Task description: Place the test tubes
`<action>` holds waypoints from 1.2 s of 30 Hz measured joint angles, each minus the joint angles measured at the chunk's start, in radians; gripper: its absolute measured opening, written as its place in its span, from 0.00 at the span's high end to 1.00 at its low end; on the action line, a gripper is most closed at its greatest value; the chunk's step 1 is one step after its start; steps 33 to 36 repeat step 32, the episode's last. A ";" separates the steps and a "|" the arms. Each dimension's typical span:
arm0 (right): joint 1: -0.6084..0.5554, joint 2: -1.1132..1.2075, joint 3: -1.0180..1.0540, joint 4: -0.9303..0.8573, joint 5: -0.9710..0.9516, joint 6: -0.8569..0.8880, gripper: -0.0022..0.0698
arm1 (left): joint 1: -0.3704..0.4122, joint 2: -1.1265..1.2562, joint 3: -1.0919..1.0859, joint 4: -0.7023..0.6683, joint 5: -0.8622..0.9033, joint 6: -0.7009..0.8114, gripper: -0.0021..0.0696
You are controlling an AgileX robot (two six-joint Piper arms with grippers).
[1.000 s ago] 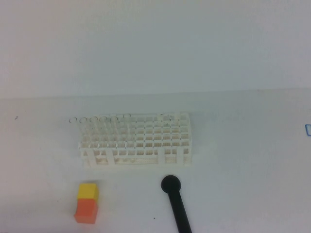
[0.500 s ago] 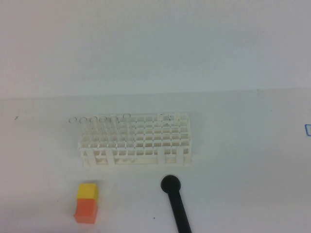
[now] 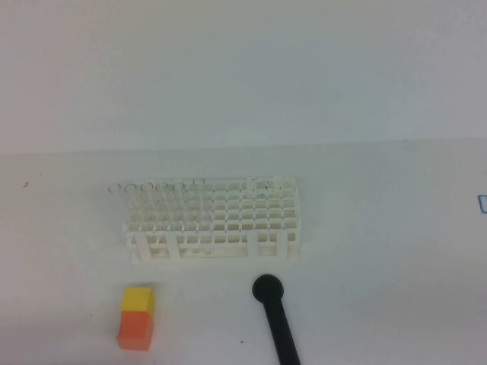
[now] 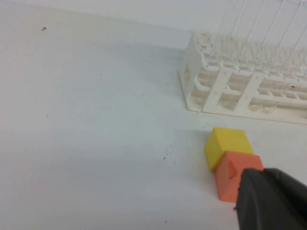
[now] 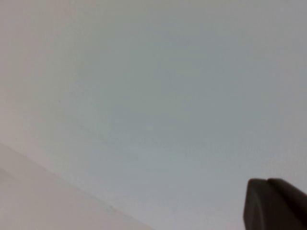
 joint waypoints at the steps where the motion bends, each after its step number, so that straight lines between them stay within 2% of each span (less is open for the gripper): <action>1: 0.000 -0.021 0.018 0.000 -0.005 0.066 0.97 | 0.000 0.000 0.000 0.000 0.000 0.000 0.97; 5: 0.000 -0.048 0.098 -0.145 0.007 0.496 0.97 | 0.000 0.000 0.000 0.000 0.000 0.000 0.97; 7: 0.000 -0.048 0.119 -0.224 0.063 0.672 0.97 | 0.000 0.000 0.000 0.000 0.001 0.000 0.97; 9: 0.000 -0.048 0.124 -0.262 0.132 0.774 0.97 | 0.000 0.000 0.000 0.000 0.001 0.000 0.97; 18: -0.048 -0.048 0.127 -0.287 0.388 0.903 0.97 | 0.000 0.000 0.000 0.000 0.001 0.000 0.97; 36: -0.073 -0.048 0.120 -0.360 0.415 0.956 0.97 | 0.000 0.000 0.000 0.000 0.001 0.000 0.97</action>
